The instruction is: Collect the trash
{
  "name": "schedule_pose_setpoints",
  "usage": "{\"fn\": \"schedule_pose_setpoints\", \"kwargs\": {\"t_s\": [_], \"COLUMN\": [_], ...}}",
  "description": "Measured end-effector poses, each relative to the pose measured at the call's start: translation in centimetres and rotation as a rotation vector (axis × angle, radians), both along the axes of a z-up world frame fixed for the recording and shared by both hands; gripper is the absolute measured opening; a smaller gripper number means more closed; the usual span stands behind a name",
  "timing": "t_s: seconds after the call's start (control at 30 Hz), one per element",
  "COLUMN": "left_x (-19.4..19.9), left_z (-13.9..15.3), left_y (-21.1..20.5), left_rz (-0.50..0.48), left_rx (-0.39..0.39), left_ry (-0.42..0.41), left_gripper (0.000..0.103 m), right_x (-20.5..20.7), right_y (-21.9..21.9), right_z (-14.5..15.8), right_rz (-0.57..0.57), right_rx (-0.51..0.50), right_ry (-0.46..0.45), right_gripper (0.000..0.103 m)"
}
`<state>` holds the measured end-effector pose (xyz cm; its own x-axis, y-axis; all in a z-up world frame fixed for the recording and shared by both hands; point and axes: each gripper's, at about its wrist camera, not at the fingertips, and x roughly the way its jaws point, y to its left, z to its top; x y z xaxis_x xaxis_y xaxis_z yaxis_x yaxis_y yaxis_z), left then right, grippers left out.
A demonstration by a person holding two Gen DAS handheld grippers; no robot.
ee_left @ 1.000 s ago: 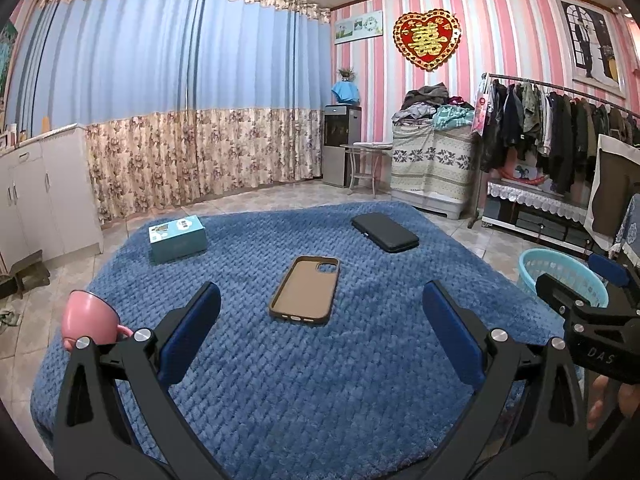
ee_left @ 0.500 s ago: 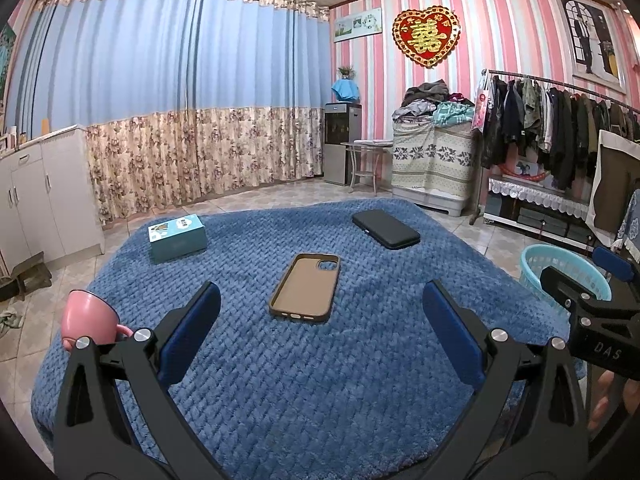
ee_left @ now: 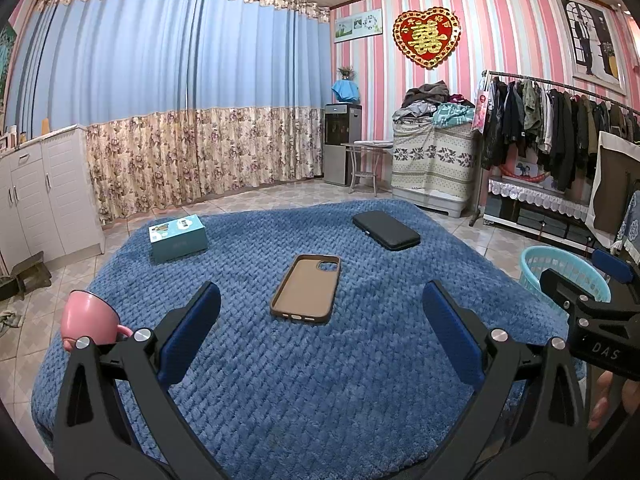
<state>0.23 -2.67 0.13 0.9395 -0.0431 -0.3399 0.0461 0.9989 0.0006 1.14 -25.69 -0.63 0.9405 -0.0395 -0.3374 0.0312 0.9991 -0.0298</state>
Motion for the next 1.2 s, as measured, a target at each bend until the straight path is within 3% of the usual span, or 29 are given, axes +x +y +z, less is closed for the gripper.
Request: {"fn": "schedule_pose_setpoints", "kwargs": {"t_s": [1.2], "left_x": [0.07], "left_z": [-0.13], "left_y": [-0.11], "left_rz": [0.002], "left_rx": [0.001], "left_ry": [-0.003], "left_gripper": [0.098], "right_x": [-0.06], "right_y": [-0.13], "right_z": [0.17], "right_rz": [0.000], "right_rx": [0.000], "right_ry": [0.000], "right_gripper": [0.099]}}
